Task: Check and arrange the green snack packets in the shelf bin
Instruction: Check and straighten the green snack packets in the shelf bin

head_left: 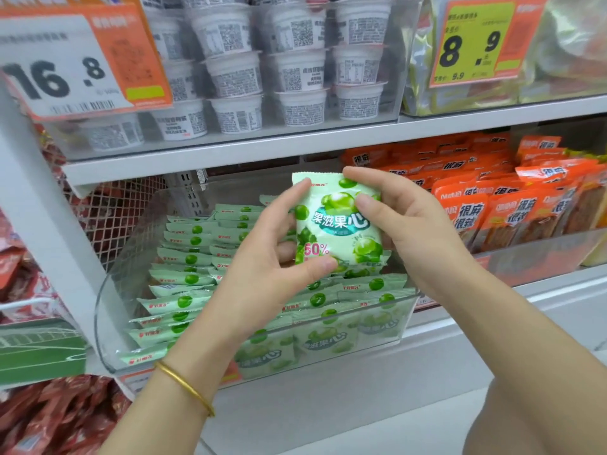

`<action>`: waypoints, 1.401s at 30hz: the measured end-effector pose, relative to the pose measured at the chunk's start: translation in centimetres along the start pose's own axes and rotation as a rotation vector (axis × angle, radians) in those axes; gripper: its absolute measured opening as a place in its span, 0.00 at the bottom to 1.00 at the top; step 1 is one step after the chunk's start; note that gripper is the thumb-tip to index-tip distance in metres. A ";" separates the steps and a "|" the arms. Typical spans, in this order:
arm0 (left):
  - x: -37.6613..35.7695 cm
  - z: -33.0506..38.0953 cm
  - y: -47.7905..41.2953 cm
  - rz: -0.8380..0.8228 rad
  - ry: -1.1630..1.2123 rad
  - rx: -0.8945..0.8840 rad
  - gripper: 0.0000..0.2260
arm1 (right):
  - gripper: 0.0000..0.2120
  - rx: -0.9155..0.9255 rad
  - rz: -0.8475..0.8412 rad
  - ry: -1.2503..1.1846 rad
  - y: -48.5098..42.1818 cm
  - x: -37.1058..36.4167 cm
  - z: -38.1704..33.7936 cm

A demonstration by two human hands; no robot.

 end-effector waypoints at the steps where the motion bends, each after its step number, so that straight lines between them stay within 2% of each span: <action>1: 0.0 -0.1 0.0 -0.013 0.001 0.001 0.36 | 0.14 -0.013 0.004 -0.011 -0.1 0.0 0.2; 8: -0.2 0.3 0.0 -0.065 0.085 -0.036 0.36 | 0.12 -0.035 0.030 -0.070 0.1 0.3 0.1; 10: -0.2 0.4 0.0 -0.033 0.102 -0.036 0.33 | 0.11 -0.045 0.037 -0.088 0.2 0.5 0.0; 12: 0.6 0.3 0.0 0.092 -0.071 -0.054 0.27 | 0.09 -0.047 0.065 -0.105 0.3 0.8 -0.2; 15: 1.3 1.2 0.4 0.263 -0.558 -0.165 0.13 | 0.08 -0.038 0.113 -0.112 0.5 1.2 -0.3; 18: 0.3 1.5 0.6 0.231 -0.623 -0.127 0.25 | 0.09 -0.037 0.091 -0.131 0.5 0.9 -0.2; 20: 0.0 1.6 0.6 0.222 -0.626 -0.117 0.27 | 0.10 -0.032 0.034 -0.194 0.5 0.3 -0.4; 22: 0.5 1.5 0.4 0.244 -0.524 -0.103 0.18 | 0.12 0.001 -0.011 -0.206 0.4 -0.1 -0.7; 23: 0.9 1.3 0.3 0.265 -0.428 -0.084 0.13 | 0.12 0.042 0.006 -0.133 0.5 0.1 -1.0; 25: 1.4 0.8 0.1 0.297 -0.218 -0.034 0.09 | 0.12 0.160 0.111 0.176 0.6 1.0 -2.1; 27: 1.3 0.7 0.2 0.290 -0.028 0.006 0.10 | 0.15 0.231 0.161 0.371 0.6 1.3 -2.8; 29: 0.8 0.9 0.1 0.242 0.076 -0.008 0.14 | 0.17 0.225 0.119 0.315 0.5 1.1 -2.4; 34: -0.6 1.8 0.1 0.078 0.165 -0.101 0.24 | 0.19 0.130 0.069 -0.083 0.4 0.9 -1.9; 38: -1.3 2.7 0.4 -0.025 0.136 -0.180 0.26 | 0.20 0.145 0.065 -0.101 0.6 1.0 -2.1; 42: -1.2 3.0 0.5 -0.030 0.138 -0.210 0.25 | 0.15 0.062 0.058 -0.166 0.5 1.1 -0.9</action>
Point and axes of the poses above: each hand's wrist, its own y-axis away from the middle knuckle, its own x-axis out of the back of the hand, z = x × y, the point moved 9 cm from there along -y, towards the middle knuckle, and after that the axes turned 2 degrees about -y, right-handed, at the moved point
